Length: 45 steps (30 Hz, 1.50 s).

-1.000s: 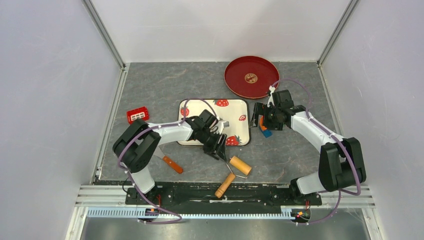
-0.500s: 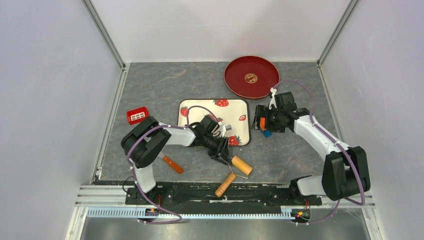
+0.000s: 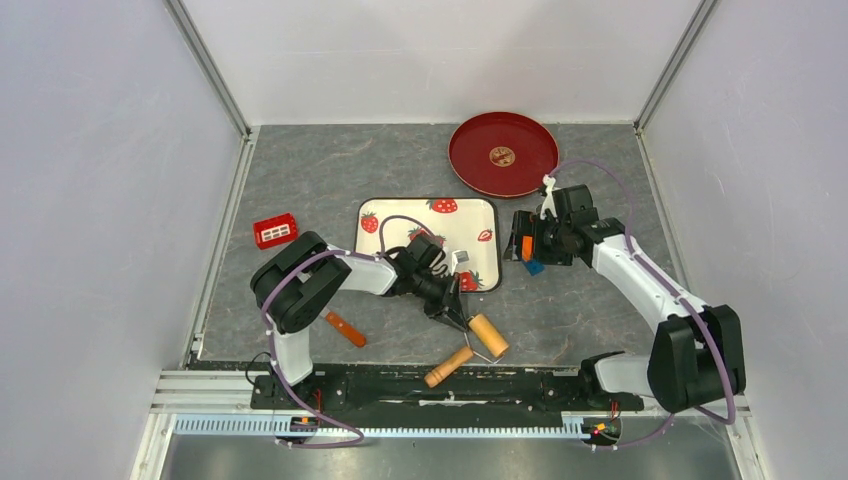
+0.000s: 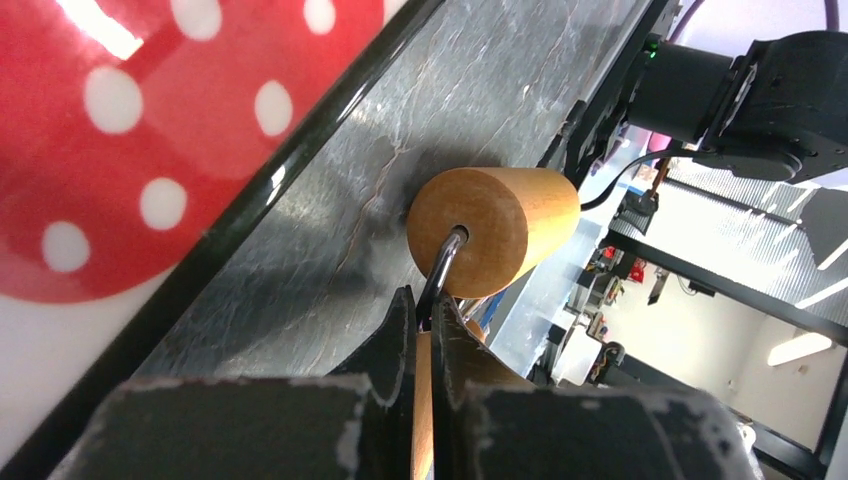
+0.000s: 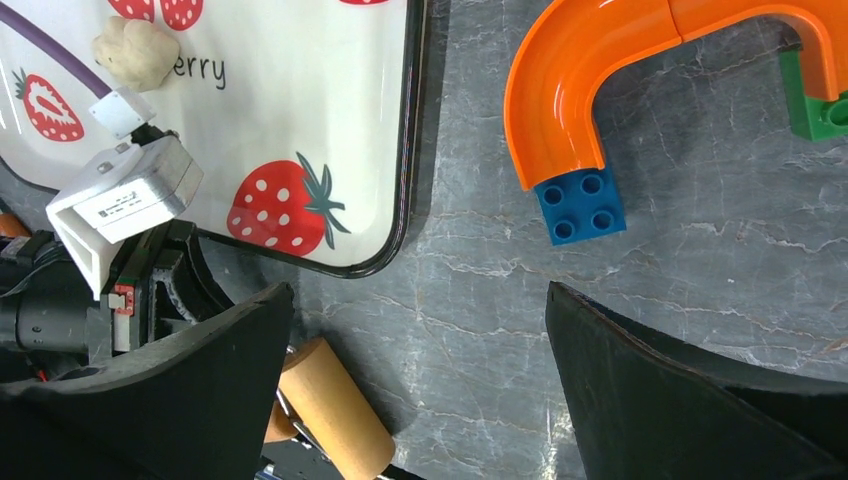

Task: Roll out the dumpling wrappers from the dough

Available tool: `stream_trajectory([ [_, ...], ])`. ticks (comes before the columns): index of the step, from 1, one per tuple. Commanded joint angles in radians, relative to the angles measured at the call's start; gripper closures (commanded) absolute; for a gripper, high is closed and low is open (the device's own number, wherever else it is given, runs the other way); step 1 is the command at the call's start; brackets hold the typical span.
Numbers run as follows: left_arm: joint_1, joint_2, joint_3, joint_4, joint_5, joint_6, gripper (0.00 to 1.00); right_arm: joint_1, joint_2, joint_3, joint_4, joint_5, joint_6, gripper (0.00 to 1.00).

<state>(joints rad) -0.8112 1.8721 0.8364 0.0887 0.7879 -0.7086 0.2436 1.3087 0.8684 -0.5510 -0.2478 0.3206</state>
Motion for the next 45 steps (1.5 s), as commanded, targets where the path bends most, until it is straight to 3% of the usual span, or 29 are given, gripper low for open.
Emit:
stream_trajectory([
  [1,-0.009,-0.026,0.051,0.031,-0.072,-0.051,0.98,-0.006,-0.053,0.010,-0.016,0.000,-0.017,0.02],
  [10,0.017,-0.076,0.151,0.092,-0.102,-0.188,0.98,-0.006,-0.107,0.066,-0.026,0.044,0.009,0.02],
  [19,0.151,-0.103,0.134,0.310,-0.081,-0.391,0.98,-0.008,-0.147,0.140,-0.023,0.006,0.061,0.02],
  [25,0.228,-0.159,0.121,0.309,-0.138,-0.412,0.98,0.001,-0.172,0.072,0.034,-0.066,0.129,0.02],
  [35,0.376,-0.274,0.132,0.244,-0.225,-0.430,0.98,0.210,-0.041,0.020,0.285,-0.147,0.329,0.02],
  [41,0.418,-0.311,0.146,0.228,-0.249,-0.436,0.98,0.282,0.083,0.076,0.386,-0.164,0.384,0.08],
  [45,0.432,-0.319,0.150,0.227,-0.246,-0.443,0.98,0.310,0.149,0.124,0.402,-0.148,0.393,0.23],
])
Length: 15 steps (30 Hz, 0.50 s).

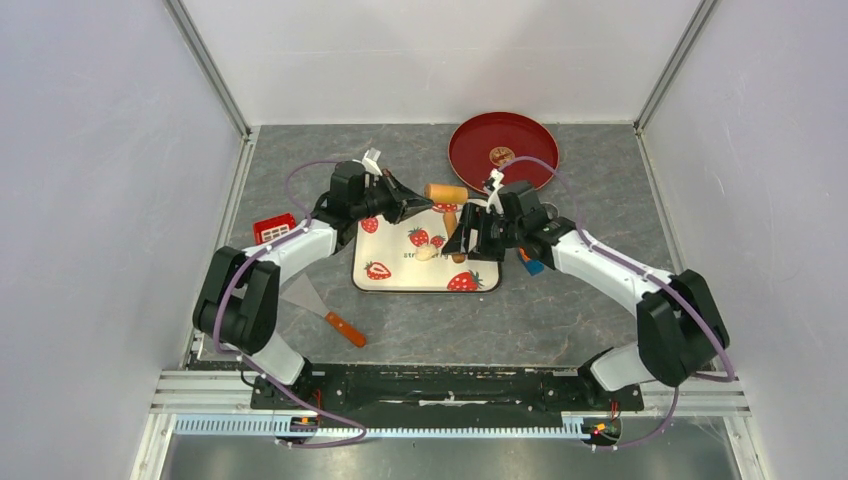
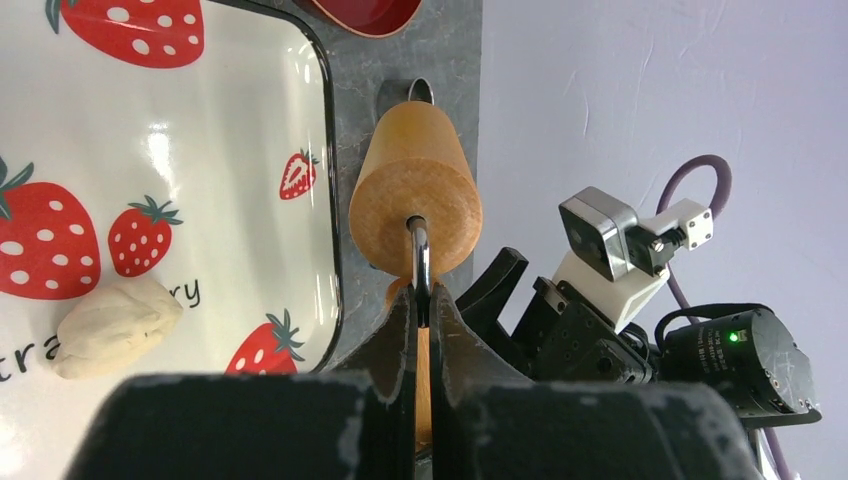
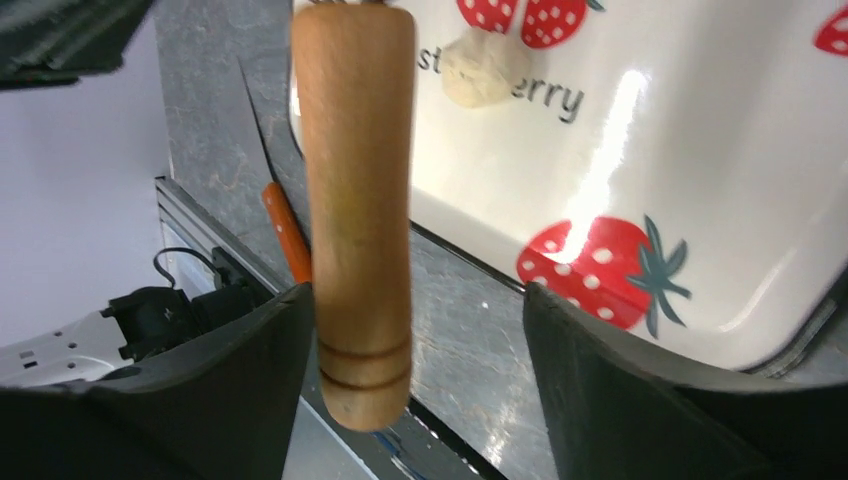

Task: Roll out the dumpling wrappers from the dough

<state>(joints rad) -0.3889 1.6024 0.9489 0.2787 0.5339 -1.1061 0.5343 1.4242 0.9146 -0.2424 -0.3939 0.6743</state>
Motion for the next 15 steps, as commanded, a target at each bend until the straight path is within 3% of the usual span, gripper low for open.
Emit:
stream_trajectory([
  [1,0.012,-0.051,0.037,0.036,0.009,-0.046,0.98,0.021,0.042,0.080,0.105,0.002,0.044,0.26],
  [4,0.015,-0.056,0.036,0.030,0.009,-0.043,0.98,0.022,0.080,0.104,0.129,-0.024,0.053,0.37],
  [10,0.026,-0.059,0.042,0.044,0.019,-0.031,0.94,0.024,0.129,0.173,0.083,-0.032,0.034,0.93],
  [11,0.026,-0.059,0.043,0.044,0.021,-0.026,0.85,0.024,0.134,0.185,0.068,-0.027,0.022,0.98],
  [12,0.025,-0.064,0.046,0.039,0.022,-0.015,0.69,0.023,0.141,0.205,0.045,-0.020,0.005,1.00],
  [15,0.028,-0.089,0.061,-0.032,0.002,0.051,0.34,0.023,0.165,0.281,-0.051,0.010,-0.048,1.00],
])
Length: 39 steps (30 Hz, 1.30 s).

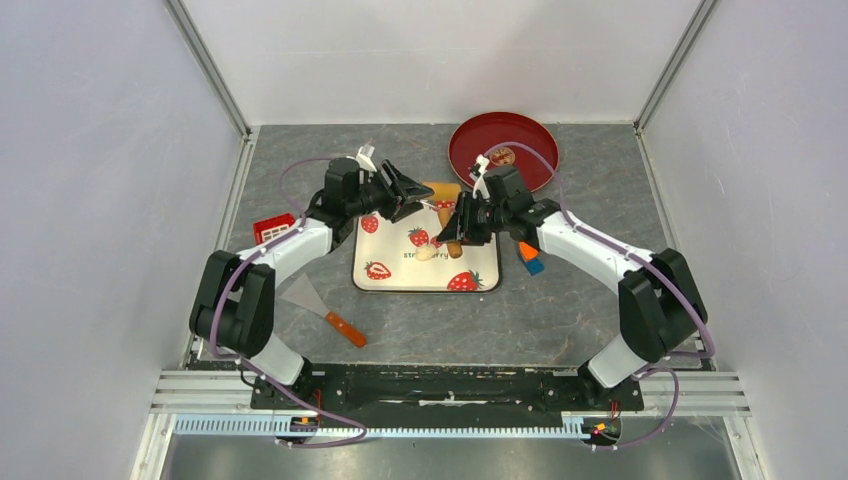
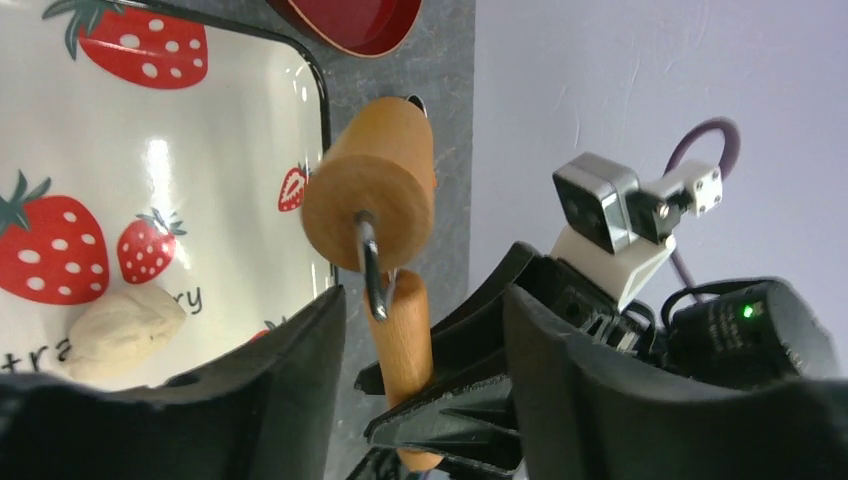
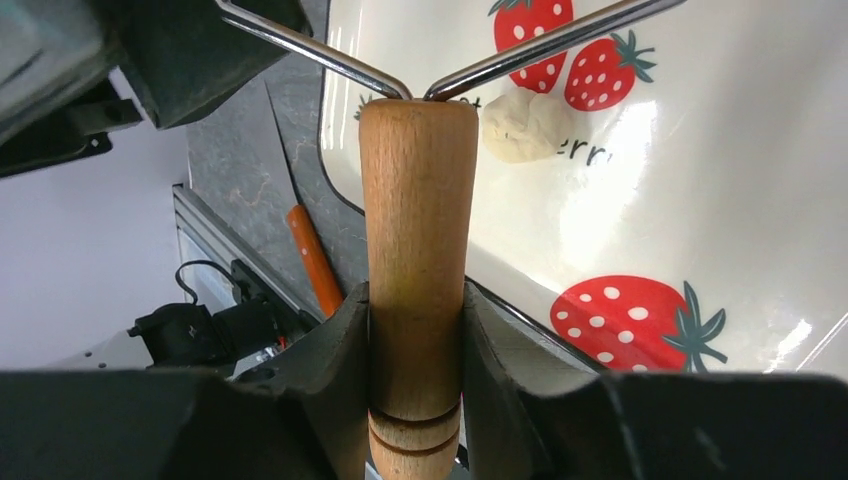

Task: Roll out the dumpling wrappers from the dough

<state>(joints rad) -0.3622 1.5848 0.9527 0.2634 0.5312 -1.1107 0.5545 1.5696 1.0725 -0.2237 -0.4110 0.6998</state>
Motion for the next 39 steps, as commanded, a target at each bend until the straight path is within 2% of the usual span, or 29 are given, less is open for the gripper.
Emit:
stream_trajectory([
  [1,0.001,-0.078,0.065,-0.046,-0.001,0.086,0.29,0.002,0.032,0.154,-0.106,0.044,-0.098,1.00],
  [2,0.000,-0.086,0.078,-0.082,-0.003,0.136,0.25,0.001,0.045,0.192,-0.151,0.066,-0.121,1.00],
  [7,0.000,-0.115,0.131,-0.254,0.035,0.447,0.23,-0.003,0.109,0.357,-0.327,0.132,-0.249,1.00],
  [11,-0.021,-0.110,0.224,-0.496,0.060,0.756,0.24,-0.002,0.144,0.448,-0.443,0.136,-0.329,1.00],
  [15,-0.075,-0.093,0.332,-0.733,0.003,1.049,0.24,-0.003,0.164,0.493,-0.545,0.139,-0.398,1.00],
  [22,-0.106,-0.034,0.424,-0.860,0.052,1.209,0.29,-0.002,0.166,0.492,-0.640,0.103,-0.468,1.00],
  [24,-0.120,-0.006,0.446,-0.876,0.061,1.222,0.35,-0.003,0.158,0.487,-0.654,0.089,-0.479,1.00],
  [28,-0.158,0.046,0.496,-0.899,0.056,1.227,0.54,-0.002,0.131,0.457,-0.657,0.059,-0.477,1.00],
  [33,-0.220,0.083,0.532,-0.899,-0.009,1.241,0.56,-0.002,0.117,0.424,-0.655,0.023,-0.473,1.00],
  [39,-0.233,0.106,0.532,-0.867,-0.064,1.237,0.58,-0.003,0.104,0.407,-0.655,-0.003,-0.473,1.00],
])
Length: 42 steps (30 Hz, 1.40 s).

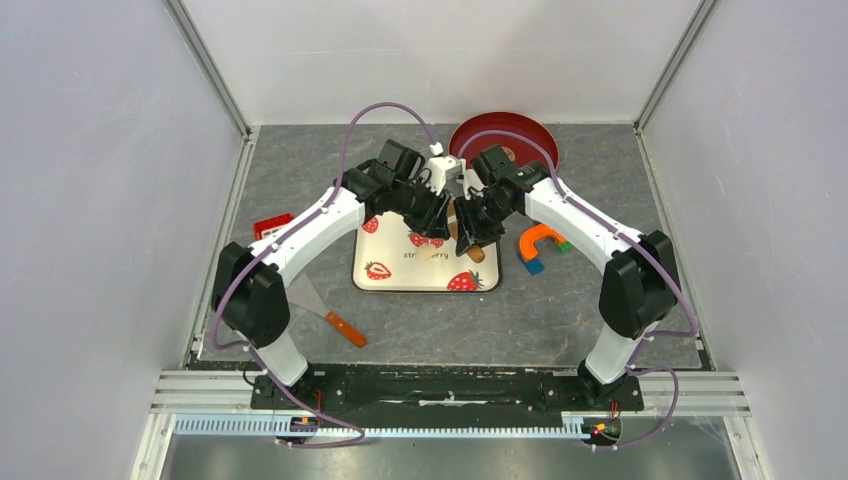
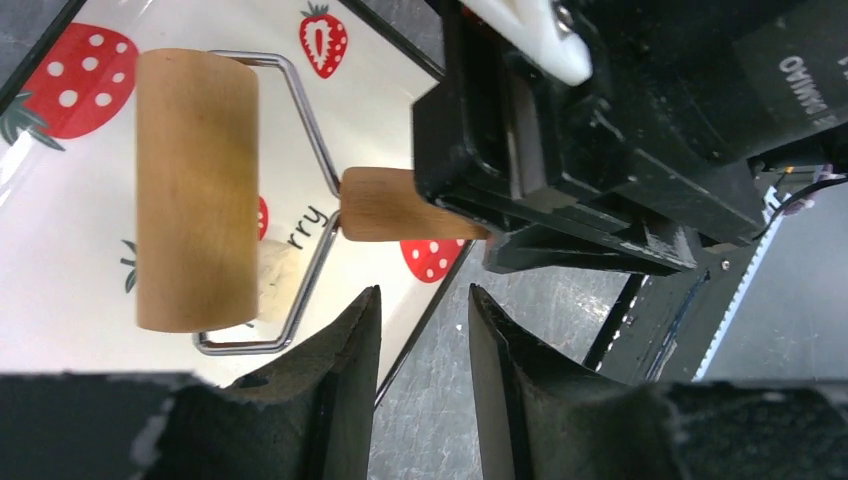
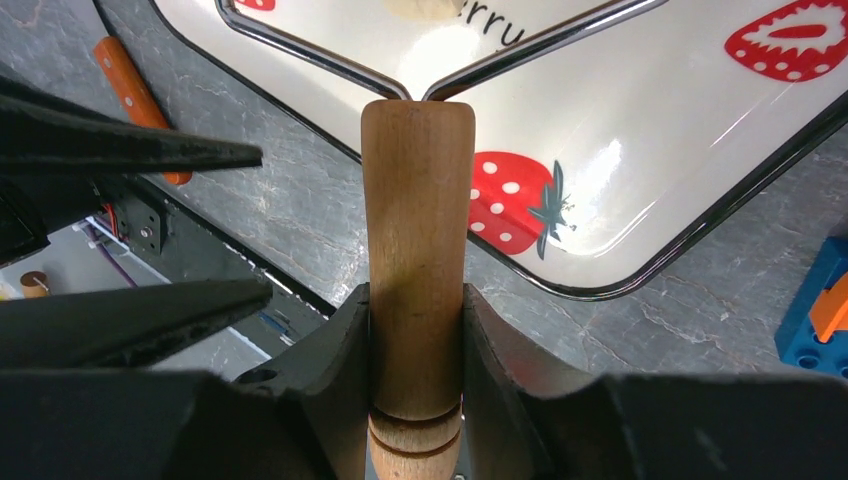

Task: Roll out the dumpling wrappers from the dough

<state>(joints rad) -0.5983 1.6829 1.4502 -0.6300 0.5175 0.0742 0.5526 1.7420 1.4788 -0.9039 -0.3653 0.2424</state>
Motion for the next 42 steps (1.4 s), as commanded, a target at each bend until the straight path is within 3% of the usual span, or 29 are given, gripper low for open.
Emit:
stream_trajectory([
  [1,0.003,0.010,0.031,0.032,-0.056,0.055,0.58,0.000,-0.071,-0.001,0.025,-0.052,-0.017,1.00],
  [11,0.004,0.041,-0.008,0.086,-0.098,0.088,0.66,-0.001,-0.074,0.010,0.031,-0.087,-0.005,1.00],
  [28,0.018,0.047,-0.088,0.046,-0.105,0.108,0.59,-0.005,-0.089,0.014,0.031,-0.060,-0.005,1.00],
  [34,0.021,0.039,-0.118,0.044,-0.094,0.102,0.64,-0.008,-0.080,0.017,0.041,-0.053,0.001,1.00],
  [42,0.023,0.016,-0.162,0.042,-0.139,0.092,0.58,-0.013,-0.065,0.065,0.050,-0.066,0.014,1.00],
])
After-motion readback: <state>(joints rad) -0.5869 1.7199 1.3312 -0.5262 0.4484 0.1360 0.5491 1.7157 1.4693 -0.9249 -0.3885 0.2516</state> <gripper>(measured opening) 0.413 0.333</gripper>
